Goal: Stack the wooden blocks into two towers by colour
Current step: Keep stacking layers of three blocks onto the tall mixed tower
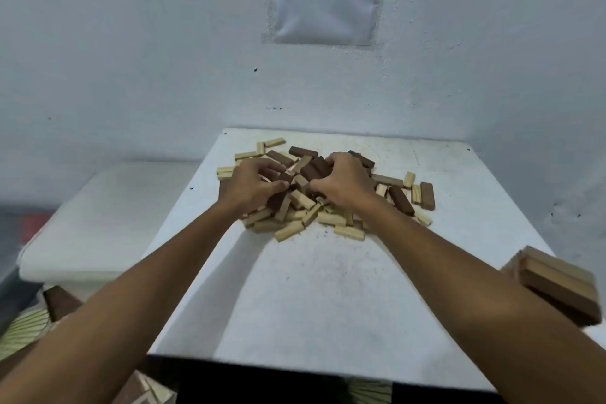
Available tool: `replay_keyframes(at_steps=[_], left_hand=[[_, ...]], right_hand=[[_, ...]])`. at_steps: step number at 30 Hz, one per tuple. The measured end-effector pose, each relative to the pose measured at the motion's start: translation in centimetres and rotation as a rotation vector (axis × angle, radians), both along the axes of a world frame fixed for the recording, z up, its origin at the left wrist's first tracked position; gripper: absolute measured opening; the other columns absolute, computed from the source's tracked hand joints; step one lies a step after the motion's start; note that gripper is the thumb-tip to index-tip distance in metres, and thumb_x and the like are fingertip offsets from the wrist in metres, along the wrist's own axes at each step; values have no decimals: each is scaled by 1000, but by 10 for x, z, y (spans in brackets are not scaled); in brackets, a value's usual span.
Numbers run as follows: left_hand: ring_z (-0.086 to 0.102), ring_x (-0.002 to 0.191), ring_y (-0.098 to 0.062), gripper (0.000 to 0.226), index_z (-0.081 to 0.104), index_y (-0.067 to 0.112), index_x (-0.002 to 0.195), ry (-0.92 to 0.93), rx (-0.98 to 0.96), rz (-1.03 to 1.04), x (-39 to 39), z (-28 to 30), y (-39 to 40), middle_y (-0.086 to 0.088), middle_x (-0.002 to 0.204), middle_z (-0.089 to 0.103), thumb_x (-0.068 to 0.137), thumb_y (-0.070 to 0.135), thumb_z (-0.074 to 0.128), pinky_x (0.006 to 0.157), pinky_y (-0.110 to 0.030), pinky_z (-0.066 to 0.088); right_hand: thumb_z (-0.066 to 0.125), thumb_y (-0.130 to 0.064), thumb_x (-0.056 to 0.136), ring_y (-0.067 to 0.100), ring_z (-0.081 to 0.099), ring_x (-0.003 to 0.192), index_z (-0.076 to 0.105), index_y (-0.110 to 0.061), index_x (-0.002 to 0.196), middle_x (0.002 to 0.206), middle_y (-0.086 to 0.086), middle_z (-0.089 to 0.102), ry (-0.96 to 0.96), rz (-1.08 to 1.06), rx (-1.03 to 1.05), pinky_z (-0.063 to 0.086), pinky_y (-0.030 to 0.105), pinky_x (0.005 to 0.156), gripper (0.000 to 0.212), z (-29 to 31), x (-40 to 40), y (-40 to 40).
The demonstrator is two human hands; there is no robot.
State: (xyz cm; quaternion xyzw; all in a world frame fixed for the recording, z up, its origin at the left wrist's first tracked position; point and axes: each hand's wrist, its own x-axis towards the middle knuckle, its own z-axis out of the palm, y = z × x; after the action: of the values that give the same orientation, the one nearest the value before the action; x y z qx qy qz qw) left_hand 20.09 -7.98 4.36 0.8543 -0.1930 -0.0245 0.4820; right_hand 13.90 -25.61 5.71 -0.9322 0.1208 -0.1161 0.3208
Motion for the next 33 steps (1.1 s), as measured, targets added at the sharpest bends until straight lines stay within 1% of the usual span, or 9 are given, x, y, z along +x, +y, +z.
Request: replay_keyframes(at_steps=[3,6,10,15,20,22,25,29,33], left_hand=[[61,78,-17,21,71,22,85,56,-17,26,-32,-10,18,-3,78,64,72,12,84,69,-30,52],[60,74,-19,20,70,10,88,142,-67,10,-64,-18,30,-6,74,60,73,7,82,67,-37,57],[56,64,-14,17,71,14,84,163,-48,48,-95,-32,35,0,66,59,72,10,83,60,-25,46],[56,65,-6,16,75,17,82,56,98,115,-109,-42,38,7,67,64,72,26,84,63,-23,41],[58,76,-5,21,77,24,87,-44,255,104,-117,-46,42,9,81,69,76,43,78,61,-20,38],[59,83,-11,29,77,21,95,-109,302,107,-121,-49,43,4,88,71,78,45,76,65,-24,40],[55,97,-17,47,75,22,103,-226,298,56,-127,-52,49,0,102,70,74,58,68,80,-33,44],[48,117,-13,60,74,28,107,-276,305,-182,-138,-57,57,5,123,62,66,69,61,98,-39,41],[42,127,-10,62,71,27,116,-264,323,-243,-145,-59,56,5,136,54,66,63,65,101,-27,33]], right_hand=[[76,-27,66,20,62,75,65,-13,87,81,1,63,11,37,7,52,33,61,27,-7,-38,9],[76,-24,64,20,62,76,66,-12,86,83,3,64,49,63,-7,53,35,63,27,-15,-74,17],[76,-24,63,22,60,77,63,-9,82,80,5,63,124,104,-61,52,37,64,27,-28,-108,22],[75,-26,63,25,61,81,64,-6,86,84,8,64,210,118,-80,52,39,64,33,-38,-129,24],[79,-30,63,28,58,79,63,3,79,78,10,59,223,130,-96,34,30,55,40,-42,-135,21],[81,-36,67,25,57,88,65,-1,93,88,5,58,214,165,-95,40,31,62,47,-42,-137,20],[72,-37,83,19,53,111,61,-15,127,119,2,56,159,190,-35,44,34,87,50,-39,-140,12],[63,-11,91,16,51,106,66,-20,123,128,-1,51,147,314,76,37,25,88,34,-37,-139,-7],[66,0,81,11,30,142,65,-22,125,151,-5,39,240,468,116,26,33,112,49,-35,-140,-21]])
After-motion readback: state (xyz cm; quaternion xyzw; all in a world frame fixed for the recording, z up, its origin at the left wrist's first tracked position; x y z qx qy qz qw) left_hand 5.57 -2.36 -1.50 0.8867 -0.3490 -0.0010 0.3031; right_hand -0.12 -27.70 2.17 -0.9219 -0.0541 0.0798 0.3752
